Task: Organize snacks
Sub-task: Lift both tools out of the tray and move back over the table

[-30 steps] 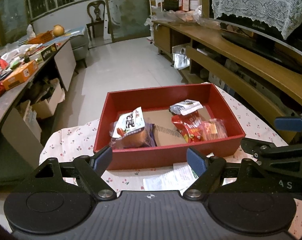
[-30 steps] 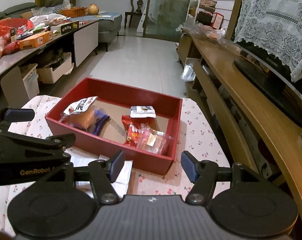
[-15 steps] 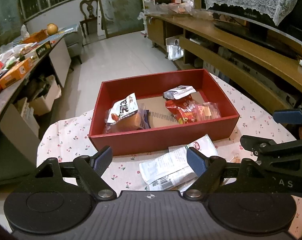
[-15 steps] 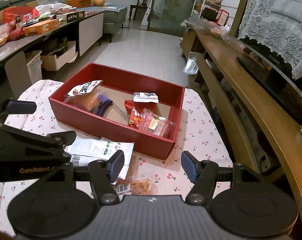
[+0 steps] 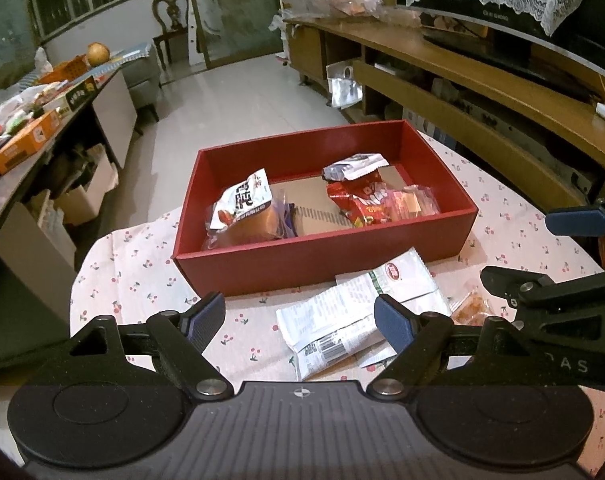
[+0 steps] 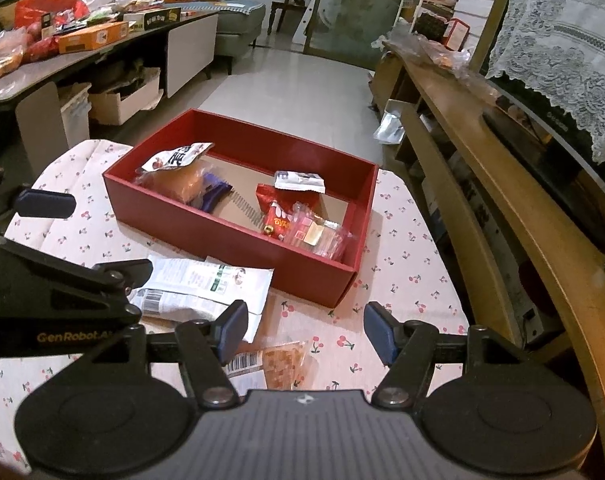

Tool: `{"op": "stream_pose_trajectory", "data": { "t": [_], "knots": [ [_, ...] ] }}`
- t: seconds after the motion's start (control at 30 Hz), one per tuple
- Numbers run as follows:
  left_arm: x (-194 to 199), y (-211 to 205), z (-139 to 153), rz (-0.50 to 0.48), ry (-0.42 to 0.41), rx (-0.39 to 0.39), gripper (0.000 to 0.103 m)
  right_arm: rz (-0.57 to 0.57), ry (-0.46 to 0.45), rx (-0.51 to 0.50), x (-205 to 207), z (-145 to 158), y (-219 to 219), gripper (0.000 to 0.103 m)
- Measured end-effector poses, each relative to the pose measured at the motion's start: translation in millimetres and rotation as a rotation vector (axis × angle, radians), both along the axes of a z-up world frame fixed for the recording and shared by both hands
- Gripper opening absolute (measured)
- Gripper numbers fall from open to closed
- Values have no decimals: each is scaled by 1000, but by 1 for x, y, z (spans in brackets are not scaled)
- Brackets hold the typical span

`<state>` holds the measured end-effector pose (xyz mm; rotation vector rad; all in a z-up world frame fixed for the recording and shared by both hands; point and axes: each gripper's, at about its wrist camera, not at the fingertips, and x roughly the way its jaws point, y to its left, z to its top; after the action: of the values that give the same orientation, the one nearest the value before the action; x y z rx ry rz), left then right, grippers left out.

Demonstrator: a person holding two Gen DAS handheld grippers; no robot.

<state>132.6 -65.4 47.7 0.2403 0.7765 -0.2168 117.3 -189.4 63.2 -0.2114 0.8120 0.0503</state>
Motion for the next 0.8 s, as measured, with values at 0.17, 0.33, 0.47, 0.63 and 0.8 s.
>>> {"op": "stream_pose_trajectory", "data": {
  "t": [0.17,0.33,0.47,0.63,0.8],
  "knots": [
    [0,3,-7,-5,28,3,88,15,20,-9,0,-6,1,83],
    [0,10,-15,1,69,-3,89,24,32,-8,-1,-8,1,83],
    [-2,11,-18,-3,73,6,89,43,41,-18,-2,-11,7,83],
    [-4,9,-19,-13,68,16,89,37,28,-15,-3,-9,6,83],
    [-4,7,-21,-20,69,26,89,34,23,-16,-3,-8,5,83]
  ]
}}
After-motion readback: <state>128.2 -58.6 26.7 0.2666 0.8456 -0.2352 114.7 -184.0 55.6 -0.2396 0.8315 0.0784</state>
